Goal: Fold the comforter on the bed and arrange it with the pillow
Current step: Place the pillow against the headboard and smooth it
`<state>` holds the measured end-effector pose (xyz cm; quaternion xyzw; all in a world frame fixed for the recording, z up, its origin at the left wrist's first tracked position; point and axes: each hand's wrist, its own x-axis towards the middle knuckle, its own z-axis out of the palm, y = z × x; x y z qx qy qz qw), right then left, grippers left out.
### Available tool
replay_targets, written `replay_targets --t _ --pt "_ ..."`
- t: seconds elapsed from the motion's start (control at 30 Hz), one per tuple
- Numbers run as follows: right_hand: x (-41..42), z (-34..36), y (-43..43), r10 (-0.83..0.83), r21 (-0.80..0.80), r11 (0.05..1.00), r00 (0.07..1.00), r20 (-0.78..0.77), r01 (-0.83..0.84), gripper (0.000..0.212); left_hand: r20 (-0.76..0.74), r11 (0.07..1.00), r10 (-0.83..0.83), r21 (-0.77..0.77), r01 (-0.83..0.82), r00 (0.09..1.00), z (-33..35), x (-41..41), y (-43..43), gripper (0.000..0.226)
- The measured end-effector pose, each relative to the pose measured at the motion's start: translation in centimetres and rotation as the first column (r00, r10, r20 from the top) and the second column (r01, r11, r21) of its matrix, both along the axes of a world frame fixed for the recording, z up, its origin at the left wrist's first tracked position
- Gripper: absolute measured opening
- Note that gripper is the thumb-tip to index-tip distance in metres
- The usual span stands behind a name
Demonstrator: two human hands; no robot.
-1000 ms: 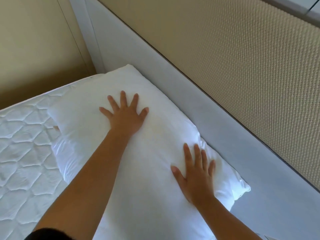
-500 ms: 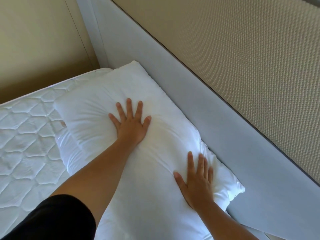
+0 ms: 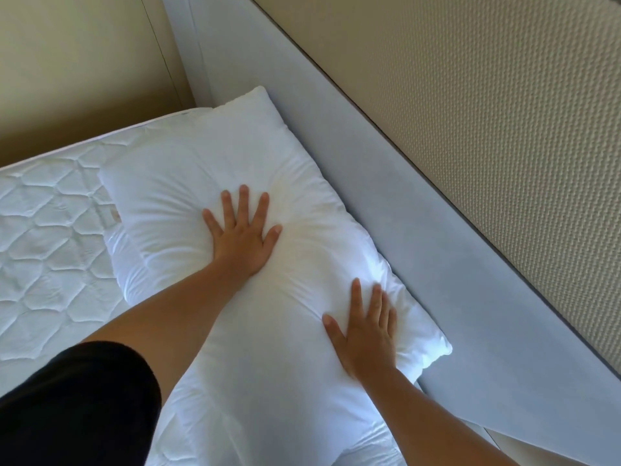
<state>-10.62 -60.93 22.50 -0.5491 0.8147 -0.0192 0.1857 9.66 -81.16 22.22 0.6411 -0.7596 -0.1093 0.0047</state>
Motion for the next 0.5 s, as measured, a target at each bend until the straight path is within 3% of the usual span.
replay_targets --t 0.23,0.5 --pt "-0.5 -2.3 0.4 0.026 0.108 0.994 0.999 -0.022 -0.023 0.099 0.012 0.999 -0.020 0.026 0.019 1.000 -2.2 -0.6 0.8 0.072" --pt "-1.3 1.3 2.9 0.041 0.046 0.998 0.999 0.005 -0.042 0.105 0.083 0.990 -0.066 0.132 0.054 0.994 4.8 -0.6 3.9 0.080"
